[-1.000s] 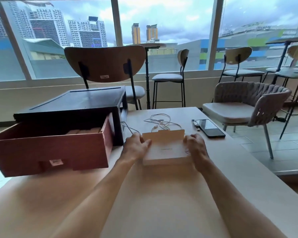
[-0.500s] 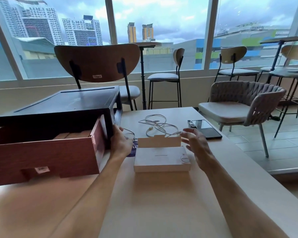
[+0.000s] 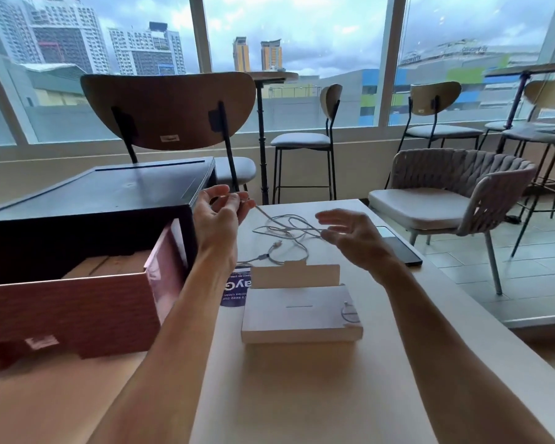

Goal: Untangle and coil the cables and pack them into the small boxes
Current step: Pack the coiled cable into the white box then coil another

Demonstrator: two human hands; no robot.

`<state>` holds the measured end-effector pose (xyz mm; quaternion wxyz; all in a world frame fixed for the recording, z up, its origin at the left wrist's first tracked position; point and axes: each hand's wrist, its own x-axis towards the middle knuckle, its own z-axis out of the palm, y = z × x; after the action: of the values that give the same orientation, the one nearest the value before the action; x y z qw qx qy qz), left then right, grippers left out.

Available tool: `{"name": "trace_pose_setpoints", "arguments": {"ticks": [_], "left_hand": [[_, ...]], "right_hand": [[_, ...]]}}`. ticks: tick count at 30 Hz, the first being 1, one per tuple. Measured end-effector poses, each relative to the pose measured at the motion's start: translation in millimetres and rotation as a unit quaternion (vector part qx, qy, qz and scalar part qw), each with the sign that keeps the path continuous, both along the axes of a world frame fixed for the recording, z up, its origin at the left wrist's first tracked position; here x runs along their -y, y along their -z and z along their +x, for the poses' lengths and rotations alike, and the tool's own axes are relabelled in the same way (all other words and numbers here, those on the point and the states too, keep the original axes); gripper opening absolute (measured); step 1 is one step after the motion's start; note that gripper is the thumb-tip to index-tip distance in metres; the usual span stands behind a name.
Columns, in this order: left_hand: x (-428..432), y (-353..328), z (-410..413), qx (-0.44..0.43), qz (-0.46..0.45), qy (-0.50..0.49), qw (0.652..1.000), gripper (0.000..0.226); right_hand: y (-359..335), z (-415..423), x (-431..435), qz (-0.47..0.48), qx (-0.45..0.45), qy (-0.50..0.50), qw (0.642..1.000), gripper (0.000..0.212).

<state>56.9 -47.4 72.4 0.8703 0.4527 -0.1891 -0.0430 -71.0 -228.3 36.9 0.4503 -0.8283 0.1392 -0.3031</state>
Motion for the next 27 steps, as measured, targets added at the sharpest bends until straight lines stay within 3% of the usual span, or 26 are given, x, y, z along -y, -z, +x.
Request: {"name": "trace_pose_setpoints", "arguments": {"ticks": [5, 12, 22, 27], "left_hand": [[2.4, -19.3, 7.3, -0.085, -0.085, 0.076, 0.990, 0.019], [-6.2, -32.9, 12.3, -0.148, -0.144, 0.158, 0.966, 0.019], [-8.2, -36.8, 5.2, -0.091, -0.091, 0.175, 0.976, 0.019], [-12.6, -43.2, 10.6, -0.066, -0.149, 0.142, 0.976, 0.018]], "right_hand": [[-5.0, 20.5, 6.0, -0.108, -0.063, -0.019, 0.992, 0.042], [5.8, 38.3, 8.9, -0.157, -0.051, 0.033, 0.986, 0.026], [2.9, 41.5, 7.6, -0.139, -0.030, 0.005, 0.990, 0.020], [17.9, 24.5, 33.8, -0.157, -0.055, 0.090, 0.982, 0.008]]}}
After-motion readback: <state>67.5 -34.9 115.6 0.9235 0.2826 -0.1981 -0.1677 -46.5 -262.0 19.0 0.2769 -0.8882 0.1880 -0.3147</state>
